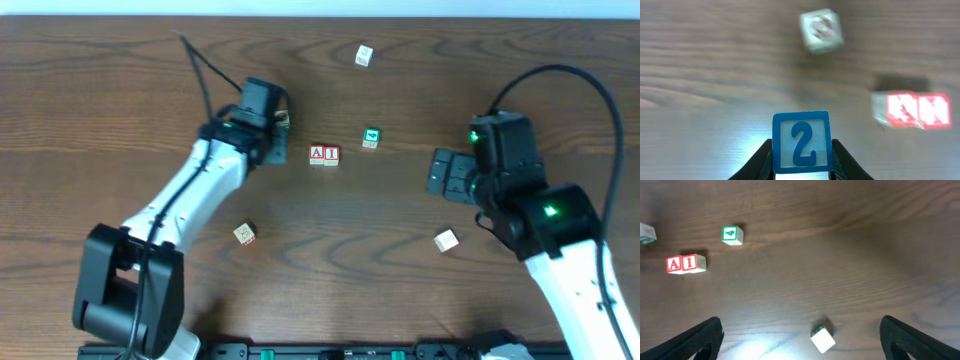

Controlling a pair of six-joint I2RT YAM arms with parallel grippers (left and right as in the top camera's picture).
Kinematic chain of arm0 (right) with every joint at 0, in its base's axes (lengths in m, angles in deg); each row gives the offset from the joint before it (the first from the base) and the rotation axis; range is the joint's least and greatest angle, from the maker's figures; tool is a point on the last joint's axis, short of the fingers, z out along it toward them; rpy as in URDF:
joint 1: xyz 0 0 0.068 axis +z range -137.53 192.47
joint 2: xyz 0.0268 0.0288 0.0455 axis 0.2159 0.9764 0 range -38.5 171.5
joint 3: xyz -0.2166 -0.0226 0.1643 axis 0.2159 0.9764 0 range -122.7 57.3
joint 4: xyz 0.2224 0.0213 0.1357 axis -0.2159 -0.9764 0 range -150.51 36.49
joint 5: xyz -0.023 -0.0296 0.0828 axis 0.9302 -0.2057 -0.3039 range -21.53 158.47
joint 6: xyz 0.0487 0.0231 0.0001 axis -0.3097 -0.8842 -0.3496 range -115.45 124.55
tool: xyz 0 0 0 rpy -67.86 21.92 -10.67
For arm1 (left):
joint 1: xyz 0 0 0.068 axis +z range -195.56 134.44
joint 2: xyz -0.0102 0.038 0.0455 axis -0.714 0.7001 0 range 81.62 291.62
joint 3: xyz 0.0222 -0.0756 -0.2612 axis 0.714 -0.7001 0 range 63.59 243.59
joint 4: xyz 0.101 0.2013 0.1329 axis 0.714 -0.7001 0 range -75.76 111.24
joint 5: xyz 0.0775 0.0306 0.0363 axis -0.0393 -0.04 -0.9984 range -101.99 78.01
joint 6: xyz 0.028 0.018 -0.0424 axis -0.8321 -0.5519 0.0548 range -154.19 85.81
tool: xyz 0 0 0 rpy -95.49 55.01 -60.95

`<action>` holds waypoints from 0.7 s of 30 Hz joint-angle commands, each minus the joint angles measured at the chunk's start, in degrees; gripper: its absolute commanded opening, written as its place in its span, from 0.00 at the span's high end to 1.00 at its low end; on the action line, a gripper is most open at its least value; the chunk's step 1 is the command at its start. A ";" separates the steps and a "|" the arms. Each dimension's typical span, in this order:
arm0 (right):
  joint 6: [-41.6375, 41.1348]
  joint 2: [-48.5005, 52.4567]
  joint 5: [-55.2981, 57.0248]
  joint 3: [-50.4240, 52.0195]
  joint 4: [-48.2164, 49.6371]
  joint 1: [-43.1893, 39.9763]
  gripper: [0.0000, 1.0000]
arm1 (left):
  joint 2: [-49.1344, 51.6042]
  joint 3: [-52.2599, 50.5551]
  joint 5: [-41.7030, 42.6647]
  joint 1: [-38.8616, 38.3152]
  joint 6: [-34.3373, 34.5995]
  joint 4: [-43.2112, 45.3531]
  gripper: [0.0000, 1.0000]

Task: Spell out Ai2
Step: 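Carry the blue '2' block toward the right of the 'AI' blocks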

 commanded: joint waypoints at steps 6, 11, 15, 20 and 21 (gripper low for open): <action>-0.04 -1.73 3.98 0.04 -3.72 -1.40 0.01 | -0.20 0.17 -1.20 -11.85 5.31 -1.07 0.94; -0.94 -2.58 4.20 0.04 -3.39 -2.54 0.01 | -0.11 -0.83 -2.56 -17.25 9.46 -0.74 0.94; -1.38 -2.67 3.98 0.04 -2.95 -4.37 0.01 | -0.04 -3.10 -6.62 -21.18 10.95 3.30 0.91; -1.99 -2.64 3.48 0.04 -3.21 -7.19 0.01 | -0.02 -7.30 -6.84 -23.87 10.97 11.21 0.92; -1.97 -2.67 2.78 0.04 -3.19 -7.58 0.01 | -0.02 -8.20 -6.84 -24.11 10.97 12.81 0.93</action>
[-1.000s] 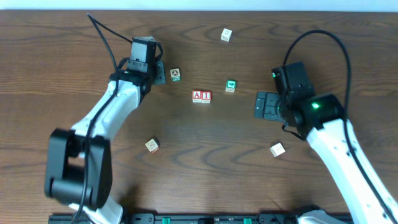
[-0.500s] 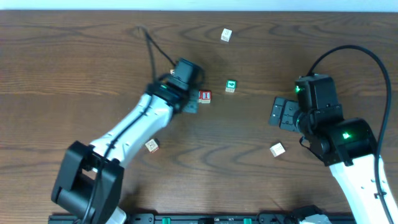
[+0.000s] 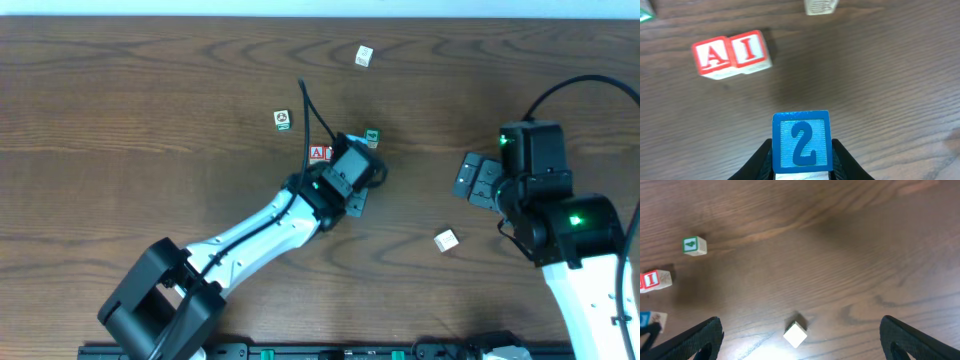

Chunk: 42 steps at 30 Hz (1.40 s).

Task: Spell out Ai2
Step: 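Carry the blue '2' block toward the right of the 'AI' blocks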

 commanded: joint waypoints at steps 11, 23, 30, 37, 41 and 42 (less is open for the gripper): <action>-1.22 -0.59 -1.92 0.04 -0.07 -1.60 0.01 | 0.94 -9.18 -1.88 -0.52 3.74 12.11 0.94; -1.03 -0.59 -3.41 0.04 -0.57 -1.60 0.01 | 2.60 -11.63 0.11 -0.52 4.31 15.52 0.92; -1.01 -0.59 -3.41 0.04 -0.85 -1.60 0.01 | 4.37 -11.63 2.19 -0.52 4.31 16.61 0.88; -1.05 -0.59 -3.41 0.04 -2.54 -1.60 0.01 | 4.35 -11.61 2.16 -0.52 4.24 18.51 0.66; -2.36 -0.70 -3.10 0.04 -4.48 -1.60 0.01 | 4.35 -11.61 2.19 -0.52 4.24 19.47 0.64; -2.34 -0.81 -3.15 0.04 -4.61 -1.60 0.01 | 4.35 -11.61 2.16 -0.50 4.24 19.56 0.62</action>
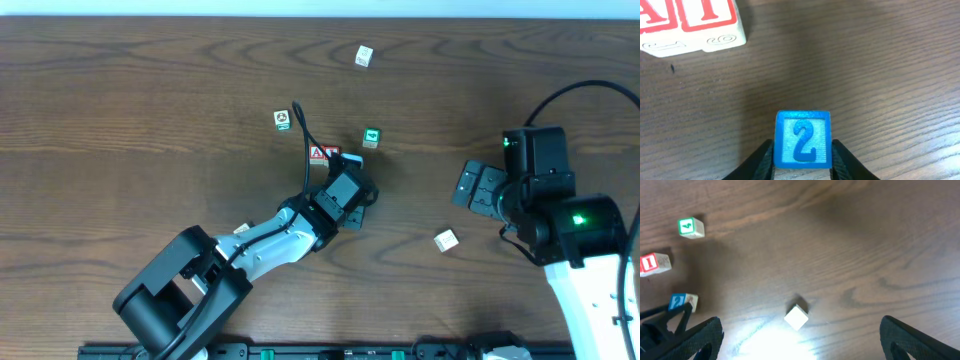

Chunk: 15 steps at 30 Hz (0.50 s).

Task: Spell out Ai2
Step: 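Carry the blue '2' block toward the right of the 'AI' blocks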

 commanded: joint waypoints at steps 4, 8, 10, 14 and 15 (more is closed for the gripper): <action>-1.49 -1.49 0.20 0.04 -0.57 -0.74 0.01 | 0.76 -0.33 -0.07 0.09 0.20 0.22 0.58; -4.74 -2.12 -0.28 0.04 -4.13 -0.63 0.01 | -0.76 -0.26 -0.09 0.09 -0.70 0.02 0.57; -6.91 -2.12 -0.24 0.04 -6.86 -0.57 0.01 | -4.70 -0.26 -0.31 0.15 -2.43 -0.76 0.55; -8.11 -2.99 0.04 0.07 -8.20 -0.57 0.01 | -14.78 -0.26 -4.31 0.17 -4.68 -6.23 0.45; -8.59 -3.45 0.09 0.07 -8.37 -0.57 0.01 | -17.55 -0.26 -5.20 0.17 -6.08 -8.24 0.41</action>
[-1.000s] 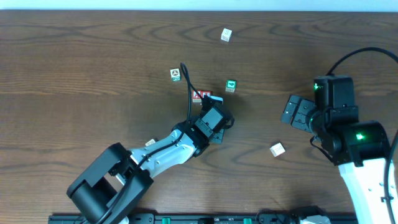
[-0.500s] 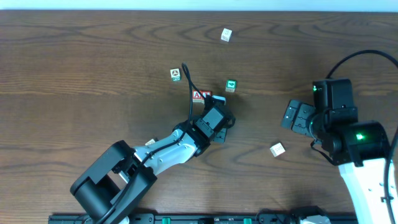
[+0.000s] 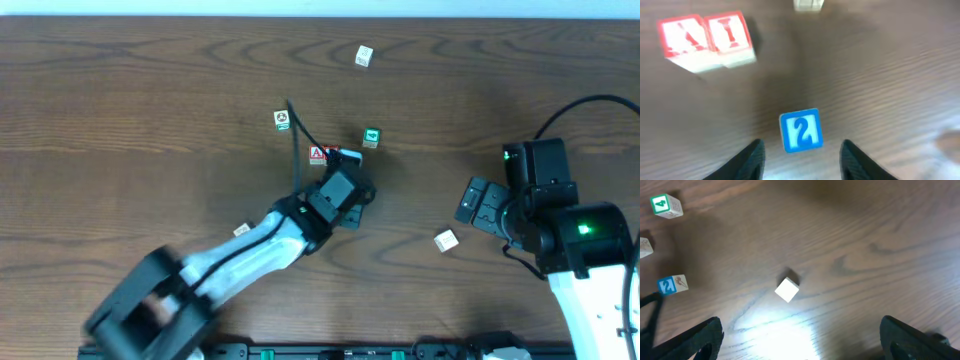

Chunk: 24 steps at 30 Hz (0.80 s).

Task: Spell out Ai2
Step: 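Carry the blue '2' block toward the right of the 'AI' blocks, then release the '2' block and withdraw the left gripper leftward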

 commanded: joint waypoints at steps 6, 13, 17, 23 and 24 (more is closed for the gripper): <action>-8.28 -3.93 -1.07 3.69 -1.36 -0.57 0.01 | -22.97 -0.07 -15.10 0.17 -6.43 -16.85 0.29; -14.34 -2.21 -7.67 14.62 9.46 4.28 0.01 | -35.95 4.52 -22.34 3.02 -4.85 -38.75 0.23; -19.93 5.05 -8.52 13.42 12.59 9.86 0.01 | -34.77 12.48 -19.15 9.75 -4.22 -51.12 0.22; -23.80 19.39 -8.59 7.15 16.68 19.87 0.01 | -30.08 20.15 -9.57 20.83 -5.14 -60.41 0.17; -24.85 22.16 -8.70 5.55 17.90 21.57 0.01 | -29.18 20.72 -8.26 22.49 -5.14 -61.57 0.16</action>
